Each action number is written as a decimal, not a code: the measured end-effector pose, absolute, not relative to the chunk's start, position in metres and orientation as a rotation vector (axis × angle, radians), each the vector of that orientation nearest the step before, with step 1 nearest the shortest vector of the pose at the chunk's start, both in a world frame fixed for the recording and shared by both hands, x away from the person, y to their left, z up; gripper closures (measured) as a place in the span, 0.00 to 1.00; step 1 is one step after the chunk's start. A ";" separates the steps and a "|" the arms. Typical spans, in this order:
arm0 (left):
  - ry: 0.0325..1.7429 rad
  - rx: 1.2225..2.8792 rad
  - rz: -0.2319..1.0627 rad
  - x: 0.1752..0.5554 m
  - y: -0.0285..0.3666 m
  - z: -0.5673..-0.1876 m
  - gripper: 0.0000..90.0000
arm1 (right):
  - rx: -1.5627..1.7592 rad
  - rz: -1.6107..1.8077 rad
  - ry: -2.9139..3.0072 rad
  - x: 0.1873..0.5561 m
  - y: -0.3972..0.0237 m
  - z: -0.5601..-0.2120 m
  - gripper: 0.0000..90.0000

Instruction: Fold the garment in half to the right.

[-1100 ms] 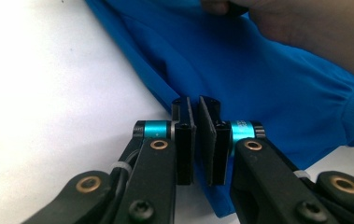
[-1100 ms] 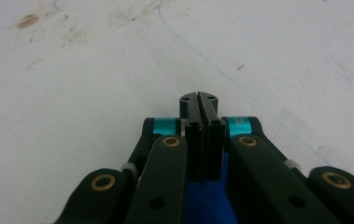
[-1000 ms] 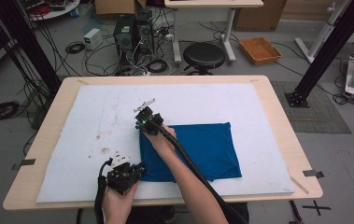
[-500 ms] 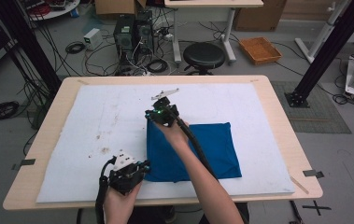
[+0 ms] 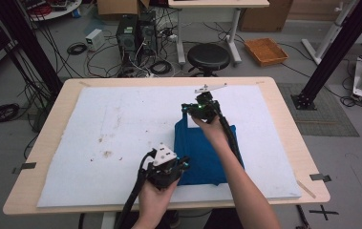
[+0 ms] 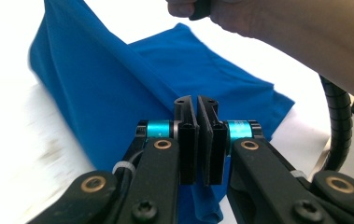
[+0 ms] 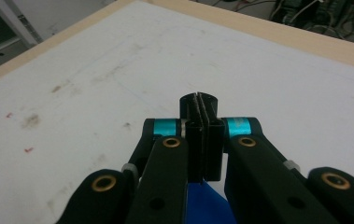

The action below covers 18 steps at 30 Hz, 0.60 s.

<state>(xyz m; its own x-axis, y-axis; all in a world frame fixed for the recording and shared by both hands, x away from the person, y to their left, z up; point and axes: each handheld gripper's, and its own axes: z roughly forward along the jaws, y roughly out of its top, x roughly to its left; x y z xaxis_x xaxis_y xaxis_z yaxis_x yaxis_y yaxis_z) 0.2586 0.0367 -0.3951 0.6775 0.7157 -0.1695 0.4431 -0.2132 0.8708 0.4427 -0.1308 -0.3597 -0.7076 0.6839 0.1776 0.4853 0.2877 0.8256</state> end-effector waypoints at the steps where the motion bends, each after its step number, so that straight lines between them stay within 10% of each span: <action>1: 0.906 1.855 0.323 0.260 0.031 -0.396 0.96 | 1.089 1.382 2.331 0.443 -0.138 -0.360 1.00; 18: 0.838 1.879 0.183 0.286 -0.075 -0.420 0.96 | 1.169 1.235 2.301 0.447 -0.239 -0.374 1.00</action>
